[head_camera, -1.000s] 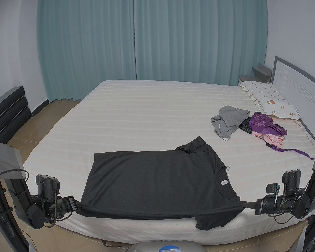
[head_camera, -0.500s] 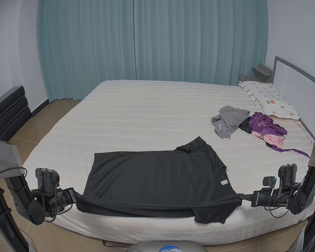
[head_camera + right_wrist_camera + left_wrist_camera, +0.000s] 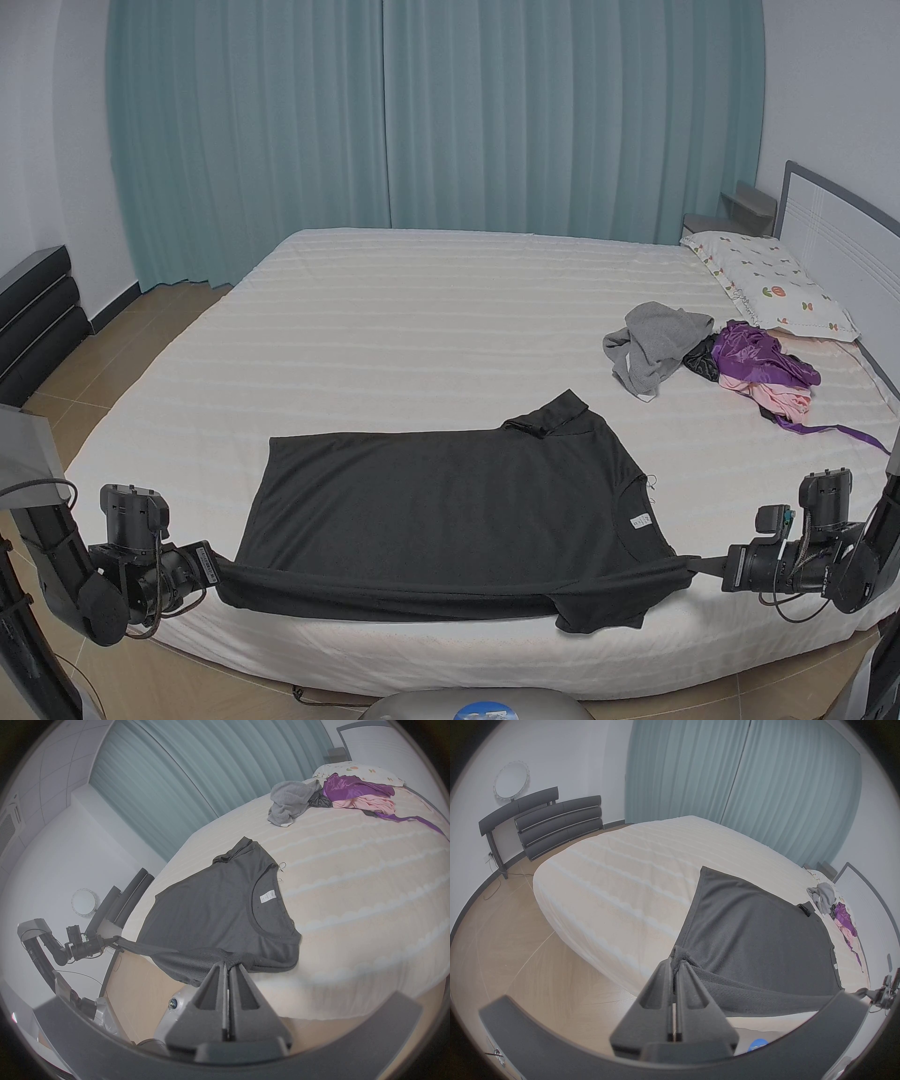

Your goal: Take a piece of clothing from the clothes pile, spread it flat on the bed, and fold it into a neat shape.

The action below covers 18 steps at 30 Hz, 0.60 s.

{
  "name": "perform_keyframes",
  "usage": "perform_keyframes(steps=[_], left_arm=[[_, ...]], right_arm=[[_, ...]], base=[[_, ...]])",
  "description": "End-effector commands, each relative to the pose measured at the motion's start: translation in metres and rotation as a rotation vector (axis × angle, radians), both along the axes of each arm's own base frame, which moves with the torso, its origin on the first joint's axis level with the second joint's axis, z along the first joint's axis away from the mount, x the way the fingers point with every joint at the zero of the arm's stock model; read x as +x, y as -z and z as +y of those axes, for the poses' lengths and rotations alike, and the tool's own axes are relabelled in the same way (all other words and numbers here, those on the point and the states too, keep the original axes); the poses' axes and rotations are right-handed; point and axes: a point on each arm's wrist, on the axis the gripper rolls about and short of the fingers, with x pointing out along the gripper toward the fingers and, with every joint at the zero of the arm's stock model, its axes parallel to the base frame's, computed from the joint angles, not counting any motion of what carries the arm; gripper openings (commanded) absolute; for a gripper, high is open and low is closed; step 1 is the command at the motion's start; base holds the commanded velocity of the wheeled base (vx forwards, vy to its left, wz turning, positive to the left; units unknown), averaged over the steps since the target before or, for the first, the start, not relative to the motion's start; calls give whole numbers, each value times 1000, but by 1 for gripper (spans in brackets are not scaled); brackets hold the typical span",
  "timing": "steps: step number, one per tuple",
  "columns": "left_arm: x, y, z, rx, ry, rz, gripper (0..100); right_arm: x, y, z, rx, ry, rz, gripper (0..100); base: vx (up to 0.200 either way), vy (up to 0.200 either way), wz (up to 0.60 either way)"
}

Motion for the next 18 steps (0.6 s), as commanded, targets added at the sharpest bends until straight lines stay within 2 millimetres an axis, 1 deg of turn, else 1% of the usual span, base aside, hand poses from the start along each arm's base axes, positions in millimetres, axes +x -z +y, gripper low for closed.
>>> perform_keyframes(steps=[1, 4, 5, 8, 11, 15, 17, 18], left_arm=[[-2, -1, 0, 1, -1, 1, 0], [-5, 2, 0, 6, 4, 22, 0], [-7, 4, 0, 9, 8, 34, 0], [-7, 4, 0, 9, 8, 36, 0], [-4, 3, -1, 3, 7, 23, 0], [1, 1, -1, -2, 3, -1, 0], [1, 1, -1, -3, 2, -1, 0], [3, 1, -1, -4, 3, -1, 0]], right_arm=[[-12, -6, 1, -3, -4, -7, 0], [-15, -9, 2, -2, -8, -18, 0], [-16, -13, 3, -2, -12, -37, 0], [-11, -16, 3, -6, -9, -53, 0], [6, -15, 7, -42, 10, -49, 0], [17, -17, 11, -48, 2, -14, 0], [18, -17, 11, -48, 2, -12, 0], [26, -22, 13, -50, -4, 5, 0]], base=[[0, 0, 0], [0, 0, 0], [0, 0, 0], [0, 0, 0], [0, 0, 0], [0, 0, 0], [0, 0, 0], [0, 0, 0]])
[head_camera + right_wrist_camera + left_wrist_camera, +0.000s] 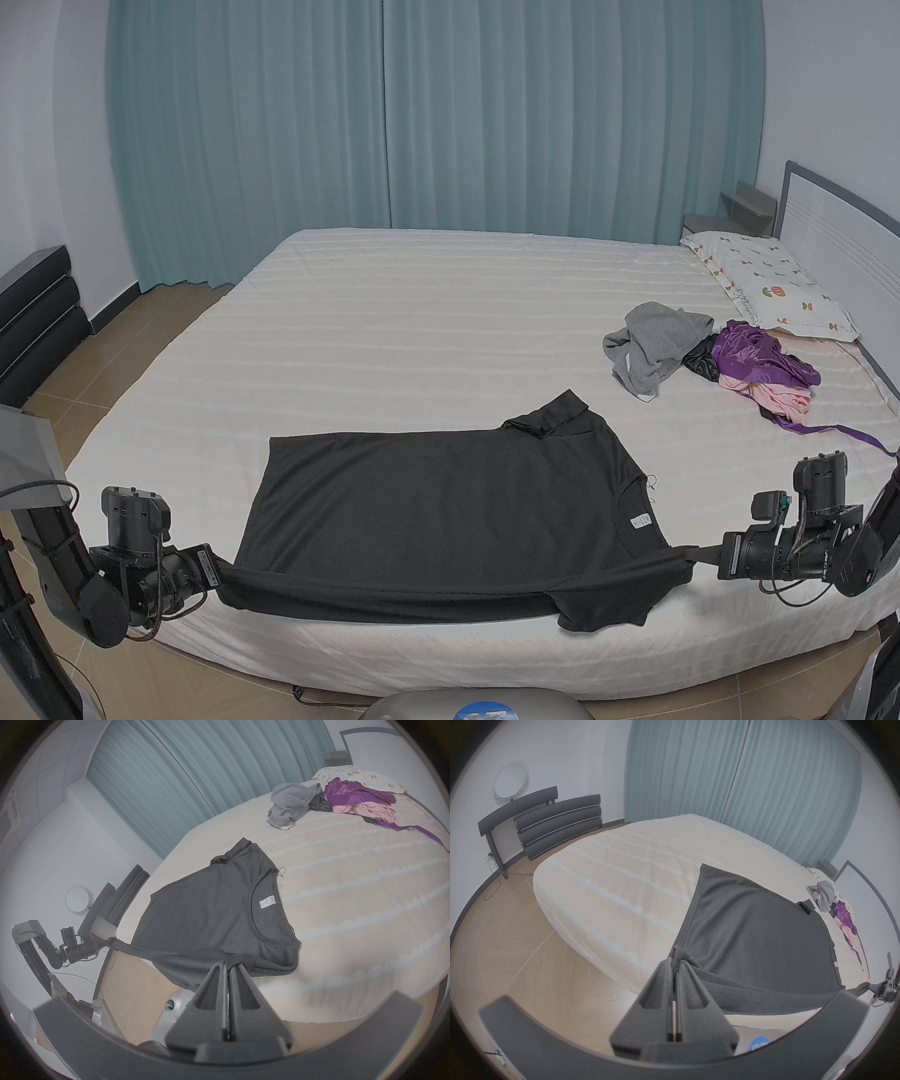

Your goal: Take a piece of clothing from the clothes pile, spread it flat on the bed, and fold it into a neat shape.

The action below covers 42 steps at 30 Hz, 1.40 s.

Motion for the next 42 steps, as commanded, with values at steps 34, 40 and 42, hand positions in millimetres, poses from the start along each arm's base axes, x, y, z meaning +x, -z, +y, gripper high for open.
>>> perform_keyframes(steps=[34, 40, 42], left_arm=[[65, 39, -4, -19, -14, -3, 0], [77, 48, -5, -18, -15, -4, 0], [83, 55, -5, -18, -15, -1, 0]], right_arm=[[86, 12, 10, -46, 10, 135, 0], [98, 23, 15, -46, 0, 147, 0], [104, 30, 16, -47, 0, 157, 0]], base=[[0, 0, 0], [0, 0, 0], [0, 0, 0]])
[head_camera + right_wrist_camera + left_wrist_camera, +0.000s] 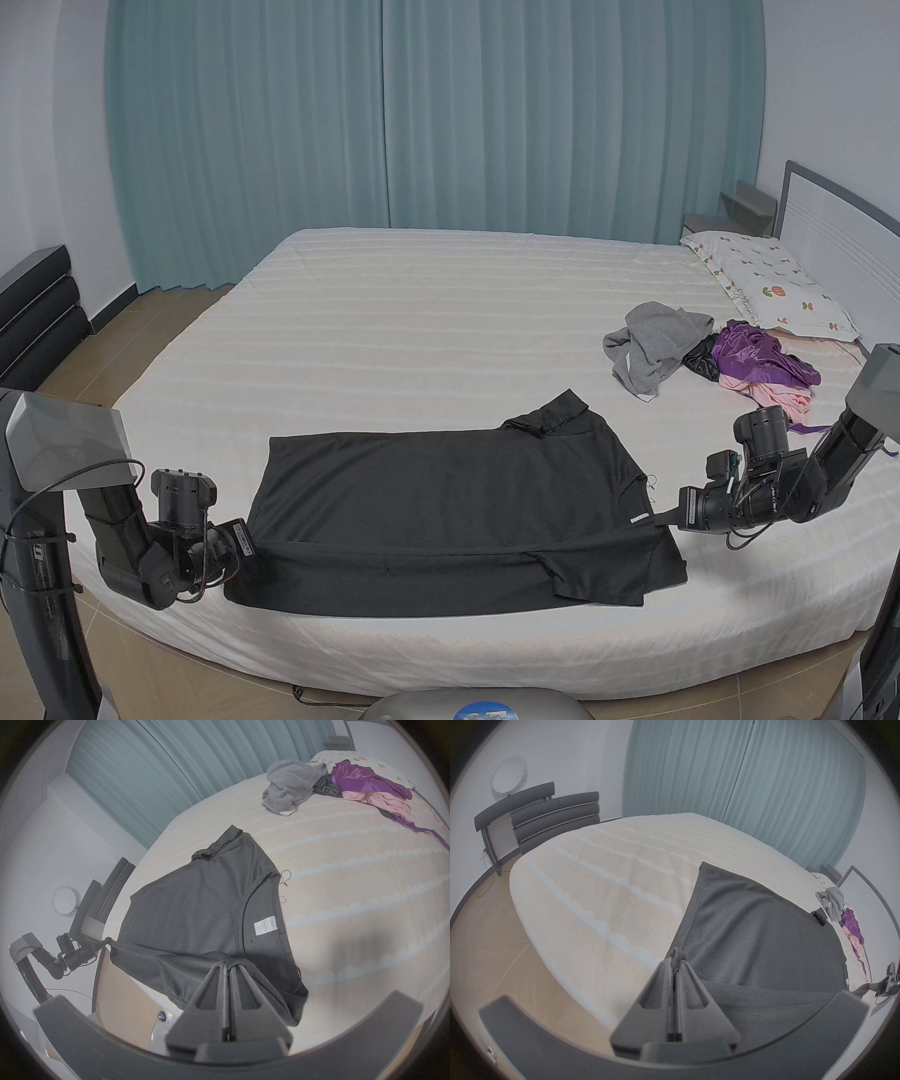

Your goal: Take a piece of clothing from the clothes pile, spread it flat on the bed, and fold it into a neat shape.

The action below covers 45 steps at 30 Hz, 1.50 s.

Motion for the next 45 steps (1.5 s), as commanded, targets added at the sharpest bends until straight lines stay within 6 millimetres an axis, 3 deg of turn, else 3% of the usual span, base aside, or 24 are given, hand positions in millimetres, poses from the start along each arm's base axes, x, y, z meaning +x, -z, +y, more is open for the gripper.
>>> perform_keyframes(steps=[1, 8, 9, 11, 12, 21, 26, 29, 37, 45], left_arm=[[10, 16, -1, -1, 0, 19, 0], [19, 22, -1, -27, -24, 9, 0], [19, 22, -1, -30, -27, 7, 100], [19, 22, -2, -32, -28, 7, 100], [19, 22, -2, -32, -28, 7, 100], [12, 11, 0, -83, -68, -18, 100], [-5, -28, 10, -129, -62, -102, 100], [-15, -38, 10, -140, -53, -113, 100], [-23, -51, 8, -312, -170, -161, 100], [-27, -45, 7, -334, -151, -123, 100]], right_arm=[[11, 17, 2, -2, -3, 32, 0], [21, 29, 5, -21, 7, 41, 0], [22, 30, 6, -23, 5, 41, 0], [22, 30, 6, -22, 6, 40, 0], [22, 30, 6, -22, 6, 40, 100], [15, 7, 10, 63, 56, 28, 100], [-9, -14, 7, 128, 34, 24, 100], [-21, -22, 6, 176, 84, 27, 100], [-40, -17, 9, 299, 183, 21, 100], [-43, -13, 8, 338, 219, 36, 100]], base=[[0, 0, 0], [0, 0, 0], [0, 0, 0], [0, 0, 0], [0, 0, 0], [0, 0, 0], [0, 0, 0], [0, 0, 0], [0, 0, 0], [150, 0, 0]])
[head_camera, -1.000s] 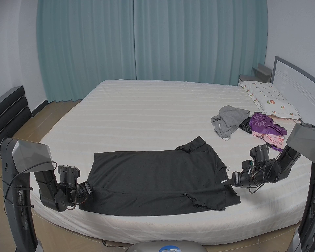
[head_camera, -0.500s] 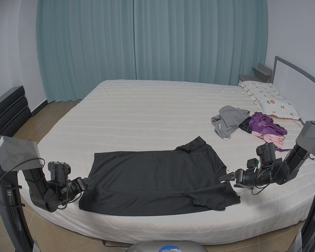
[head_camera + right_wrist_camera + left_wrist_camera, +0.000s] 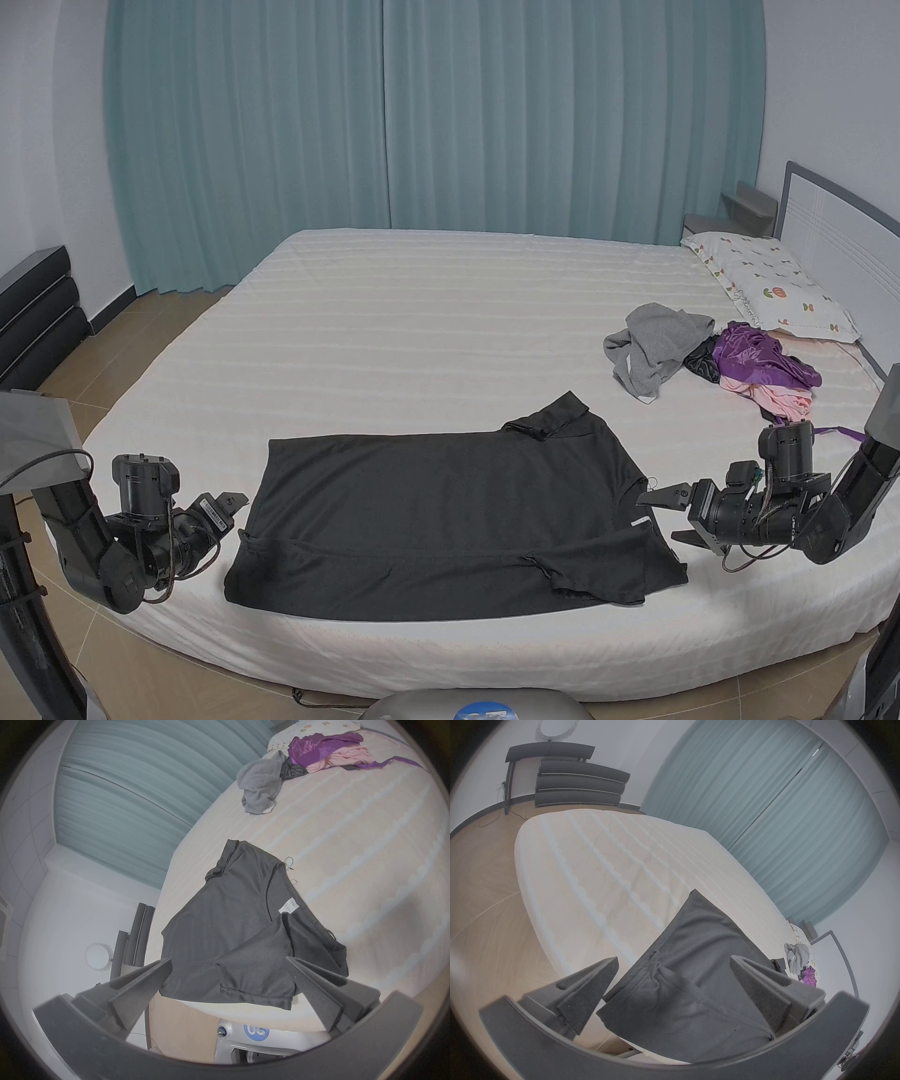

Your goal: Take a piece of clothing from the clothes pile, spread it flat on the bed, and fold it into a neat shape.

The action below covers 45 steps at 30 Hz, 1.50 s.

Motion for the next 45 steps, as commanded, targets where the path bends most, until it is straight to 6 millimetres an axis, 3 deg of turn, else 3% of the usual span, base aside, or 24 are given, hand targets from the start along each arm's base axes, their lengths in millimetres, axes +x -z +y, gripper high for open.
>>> perform_keyframes(steps=[1, 17, 27, 45], left_arm=[[-1, -1, 1, -3, -4, -2, 100], [-4, 14, 4, -9, -8, 61, 100], [-4, 31, 3, -6, -6, 124, 100], [-7, 33, 1, -7, 1, 138, 100]], right_arm=[[-3, 4, 0, -1, 0, 18, 100], [-11, 22, 0, -41, -18, 82, 100], [-22, 47, 31, -172, -53, 158, 100], [-19, 59, 30, -193, -63, 179, 100]], base=[[0, 0, 0], [0, 0, 0], [0, 0, 0], [0, 0, 0]])
